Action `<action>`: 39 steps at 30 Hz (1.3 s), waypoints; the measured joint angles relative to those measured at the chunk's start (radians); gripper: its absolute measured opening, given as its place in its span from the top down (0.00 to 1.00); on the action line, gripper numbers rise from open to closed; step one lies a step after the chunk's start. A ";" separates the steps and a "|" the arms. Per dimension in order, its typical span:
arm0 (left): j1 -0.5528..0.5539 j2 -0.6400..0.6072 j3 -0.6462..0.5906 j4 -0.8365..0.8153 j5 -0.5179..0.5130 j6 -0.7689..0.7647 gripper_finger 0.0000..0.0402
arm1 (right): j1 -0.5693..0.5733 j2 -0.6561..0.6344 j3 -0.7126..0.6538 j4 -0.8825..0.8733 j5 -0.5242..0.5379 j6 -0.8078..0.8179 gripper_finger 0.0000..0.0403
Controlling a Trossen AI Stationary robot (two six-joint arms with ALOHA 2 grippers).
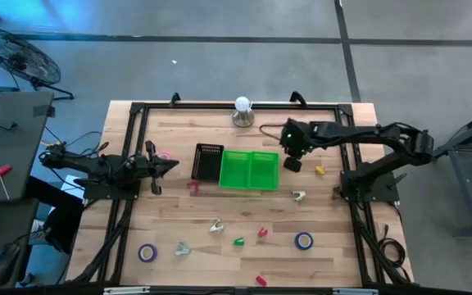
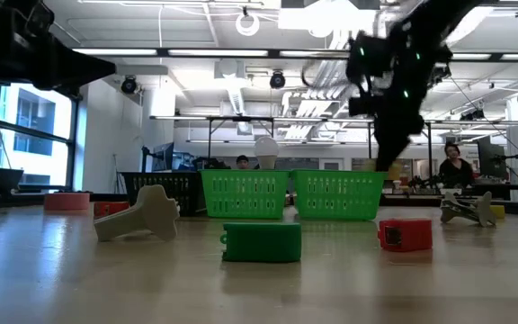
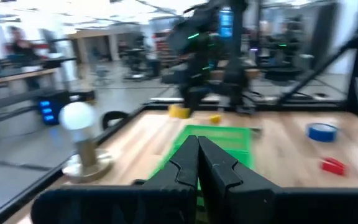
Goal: Pick and place Stapler, Stapler remover, tape
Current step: Put the yellow tape into the black bin
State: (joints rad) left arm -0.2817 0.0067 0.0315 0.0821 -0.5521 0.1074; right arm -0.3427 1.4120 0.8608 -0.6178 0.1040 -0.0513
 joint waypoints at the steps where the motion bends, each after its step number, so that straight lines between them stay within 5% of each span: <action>1: 0.000 0.000 0.000 0.000 -0.011 -0.001 1.00 | 0.037 0.000 0.034 -0.022 0.022 0.001 0.92; 8: 0.000 0.012 0.000 0.003 0.018 -0.001 0.99 | 0.251 -0.001 0.229 -0.059 0.103 -0.010 0.92; 13: 0.000 0.036 0.000 0.029 0.108 -0.022 0.89 | 0.340 -0.001 0.281 0.016 0.099 -0.062 0.92; 25: 0.000 0.084 0.013 0.138 0.143 -0.111 0.52 | 0.384 0.006 0.282 0.291 -0.132 -0.155 0.92; 32: 0.000 0.314 0.015 0.477 0.197 0.085 0.46 | 0.384 0.056 0.282 0.548 -0.392 -0.240 0.92; 39: 0.000 0.650 0.054 0.803 0.228 0.280 0.46 | 0.382 0.123 0.282 0.678 -0.417 -0.306 0.92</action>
State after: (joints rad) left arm -0.2816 0.6566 0.0857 0.8848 -0.3237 0.3877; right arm 0.0395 1.5353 1.1427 0.0599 -0.3130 -0.3573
